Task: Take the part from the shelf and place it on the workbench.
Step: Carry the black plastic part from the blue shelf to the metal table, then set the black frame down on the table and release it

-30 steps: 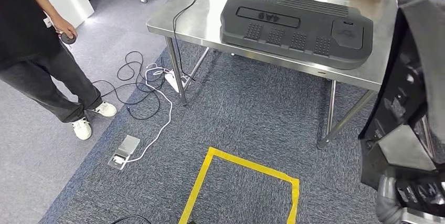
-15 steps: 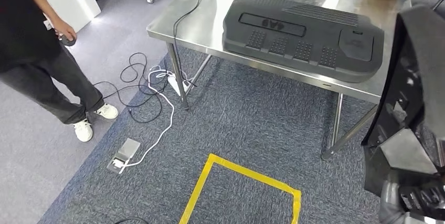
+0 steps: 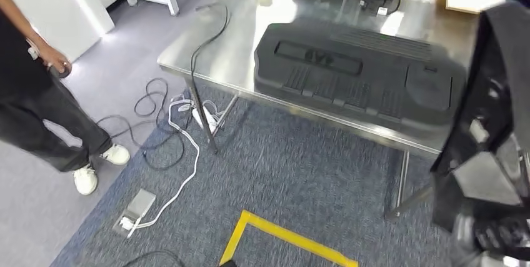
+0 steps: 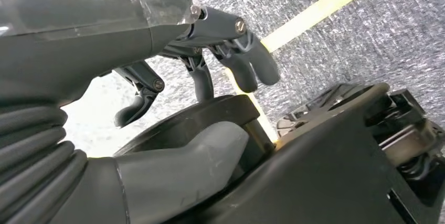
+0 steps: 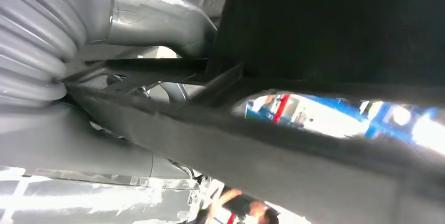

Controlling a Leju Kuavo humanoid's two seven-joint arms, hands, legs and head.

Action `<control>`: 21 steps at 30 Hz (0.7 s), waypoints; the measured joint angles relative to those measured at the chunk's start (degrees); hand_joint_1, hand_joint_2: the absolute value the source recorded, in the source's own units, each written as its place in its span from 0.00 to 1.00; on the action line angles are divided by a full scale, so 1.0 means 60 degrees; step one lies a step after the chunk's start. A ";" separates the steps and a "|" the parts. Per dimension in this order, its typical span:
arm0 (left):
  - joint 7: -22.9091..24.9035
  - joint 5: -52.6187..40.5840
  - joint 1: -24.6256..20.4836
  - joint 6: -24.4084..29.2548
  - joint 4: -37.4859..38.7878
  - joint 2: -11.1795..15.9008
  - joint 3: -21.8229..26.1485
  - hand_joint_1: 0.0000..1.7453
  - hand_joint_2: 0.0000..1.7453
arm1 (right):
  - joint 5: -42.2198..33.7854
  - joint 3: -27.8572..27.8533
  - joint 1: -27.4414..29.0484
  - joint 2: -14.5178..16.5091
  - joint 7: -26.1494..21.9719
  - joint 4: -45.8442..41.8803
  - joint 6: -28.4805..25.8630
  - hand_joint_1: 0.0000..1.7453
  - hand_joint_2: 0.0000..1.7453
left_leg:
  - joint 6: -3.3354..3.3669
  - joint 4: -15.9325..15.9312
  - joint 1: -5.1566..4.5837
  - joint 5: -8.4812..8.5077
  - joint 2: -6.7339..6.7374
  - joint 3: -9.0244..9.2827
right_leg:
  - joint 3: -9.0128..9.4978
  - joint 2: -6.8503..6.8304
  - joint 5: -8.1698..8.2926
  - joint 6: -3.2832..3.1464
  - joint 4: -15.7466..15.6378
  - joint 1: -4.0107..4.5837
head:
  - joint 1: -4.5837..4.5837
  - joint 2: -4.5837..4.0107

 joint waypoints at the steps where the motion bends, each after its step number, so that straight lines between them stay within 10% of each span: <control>1: -0.0003 0.0000 0.0007 -0.0013 -0.0003 -0.0006 0.0000 1.00 1.00 | 0.0002 0.0002 0.0000 -0.0001 0.0003 0.0000 0.0000 1.00 1.00 | 0.0053 -0.0129 0.0024 -0.0079 -0.0039 0.0203 | -0.0187 -0.0005 0.0303 0.0043 0.0440 -0.0010 | -0.0016 0.0000; 4: 0.0022 0.0004 0.0112 -0.0041 -0.0011 -0.0019 0.0000 1.00 1.00 | 0.0008 0.0004 -0.0025 -0.0003 -0.0007 -0.0002 -0.0002 1.00 1.00 | 0.0187 -0.0555 0.0104 -0.0408 -0.0098 0.1009 | -0.1804 0.0024 0.0942 0.0156 0.2658 0.0002 | 0.0072 0.0000; 6: 0.0067 0.0006 0.0184 -0.0043 -0.0013 -0.0030 0.0000 1.00 1.00 | 0.0003 0.0005 -0.0032 -0.0003 -0.0007 -0.0003 -0.0002 1.00 1.00 | 0.0220 -0.0795 0.0123 -0.0662 -0.0155 0.1541 | -0.2910 0.0030 0.0285 0.0179 0.3261 0.0007 | 0.0115 0.0000; 9: 0.0116 0.0006 0.0281 -0.0036 -0.0013 -0.0037 0.0000 1.00 1.00 | -0.0005 0.0008 -0.0013 -0.0005 0.0036 0.0004 -0.0002 1.00 1.00 | 0.0208 -0.1184 0.0131 -0.1108 -0.0257 0.2524 | -0.3798 0.0052 -0.0439 0.0072 0.2568 0.0066 | 0.0150 0.0000; 10: 0.0122 0.0006 0.0319 -0.0035 -0.0013 -0.0042 0.0000 1.00 1.00 | -0.0011 0.0008 0.0000 -0.0007 0.0063 0.0006 -0.0002 1.00 1.00 | 0.0198 -0.1374 0.0138 -0.1260 -0.0268 0.2898 | -0.3893 0.0066 0.0036 -0.0023 0.1996 0.0121 | 0.0168 0.0000; 13: 0.0154 0.0006 0.0367 -0.0028 -0.0014 -0.0072 0.0000 1.00 1.00 | -0.0030 0.0009 0.0065 -0.0027 0.0117 0.0002 -0.0001 1.00 1.00 | 0.0120 -0.1989 0.0200 -0.1596 -0.0319 0.3763 | -0.3873 0.0182 0.3048 -0.0263 0.0144 0.0331 | 0.0323 -0.0003; 14: 0.0153 0.0004 0.0363 -0.0025 -0.0015 -0.0084 0.0000 1.00 1.00 | -0.0036 0.0012 0.0086 -0.0037 0.0129 -0.0010 0.0000 1.00 1.00 | 0.0074 -0.2109 0.0195 -0.1556 -0.0338 0.3952 | -0.3784 0.0240 0.3593 -0.0285 -0.0197 0.0367 | 0.0380 -0.0004; 18: 0.0046 -0.0052 0.0286 -0.0043 -0.0010 -0.0087 0.0000 1.00 1.00 | -0.0063 0.0019 0.0064 -0.0058 0.0200 -0.0038 0.0001 1.00 1.00 | -0.0114 -0.1103 0.0106 -0.0965 -0.0279 0.3775 | -0.3115 0.0284 0.3369 -0.0376 -0.0565 0.0260 | 0.0437 -0.0004; 21: -0.0055 -0.0123 0.0204 -0.0077 0.0003 -0.0069 0.0000 1.00 1.00 | -0.0073 0.0024 0.0061 -0.0068 0.0275 -0.0031 0.0002 1.00 1.00 | -0.0270 0.0499 0.0178 -0.1845 -0.0207 0.2596 | -0.2813 0.0276 0.2985 -0.0394 -0.0550 0.0189 | 0.0355 -0.0004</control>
